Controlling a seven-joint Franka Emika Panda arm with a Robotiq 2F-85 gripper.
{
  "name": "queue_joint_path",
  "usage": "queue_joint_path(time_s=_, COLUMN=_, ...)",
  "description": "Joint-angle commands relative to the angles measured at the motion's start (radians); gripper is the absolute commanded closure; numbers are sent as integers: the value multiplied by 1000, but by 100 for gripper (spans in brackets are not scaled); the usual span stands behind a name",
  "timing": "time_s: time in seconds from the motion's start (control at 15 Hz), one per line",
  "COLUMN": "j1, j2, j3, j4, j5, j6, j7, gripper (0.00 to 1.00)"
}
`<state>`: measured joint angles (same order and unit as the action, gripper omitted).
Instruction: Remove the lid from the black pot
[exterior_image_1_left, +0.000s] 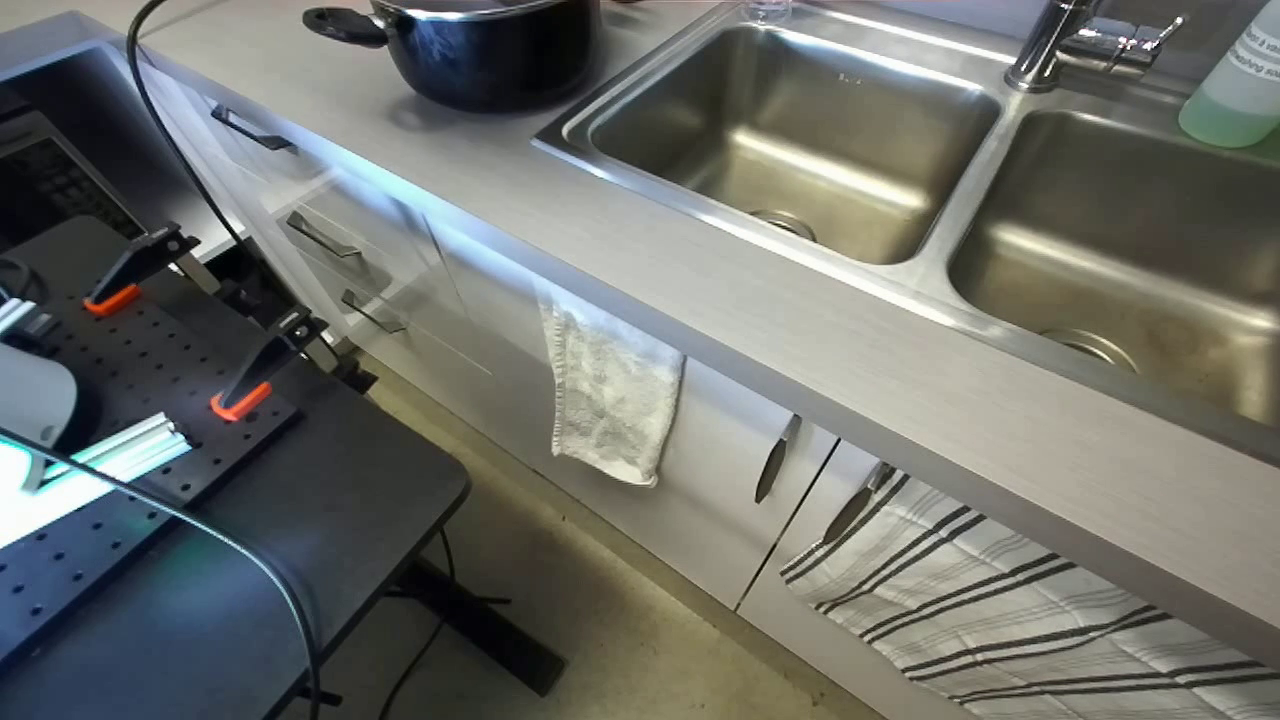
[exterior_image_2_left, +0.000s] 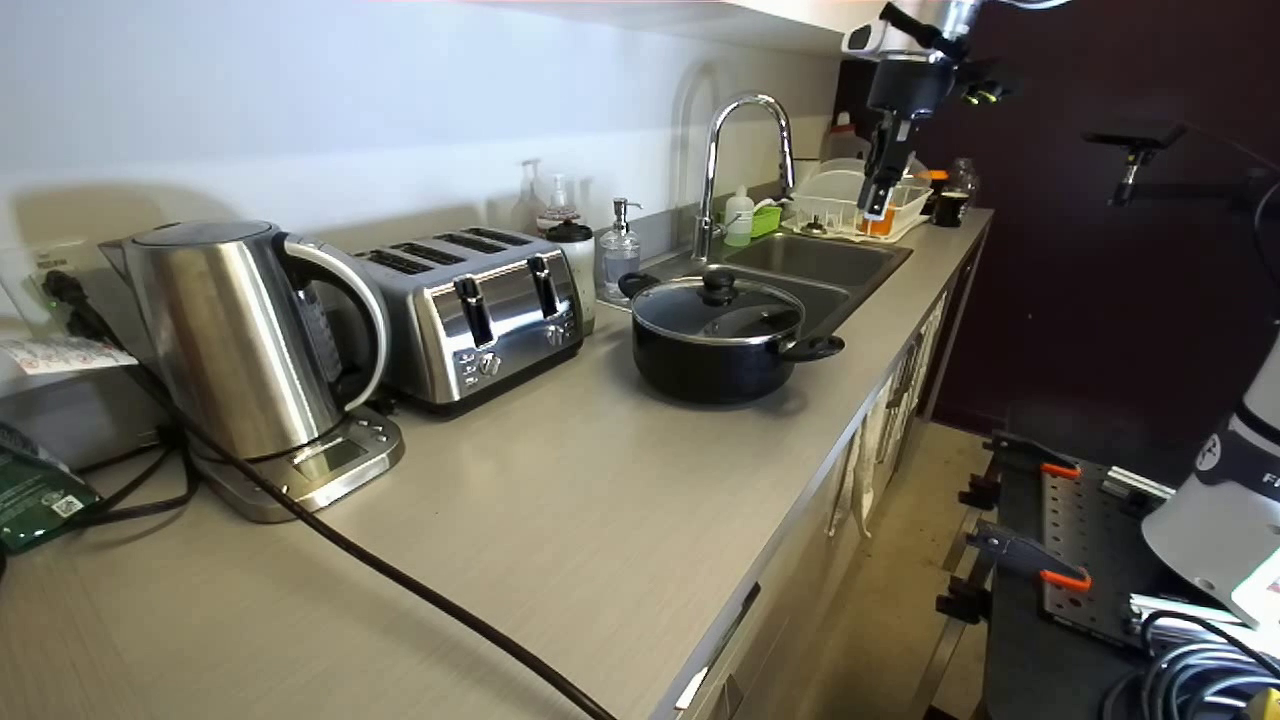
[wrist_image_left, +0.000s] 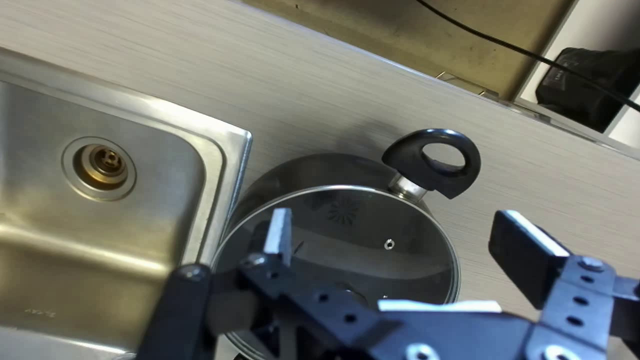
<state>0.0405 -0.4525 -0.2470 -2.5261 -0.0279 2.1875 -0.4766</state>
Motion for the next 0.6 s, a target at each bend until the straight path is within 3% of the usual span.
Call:
queue_joint_path(time_s=0.0, j1=10, j2=129, j3=24, j4=67, j5=26, j6=72, j7=-33, gripper=0)
queue_joint_path(time_s=0.53, j1=7, j2=362, j3=74, j4=206, j5=86, j6=168, j7=-85, gripper=0)
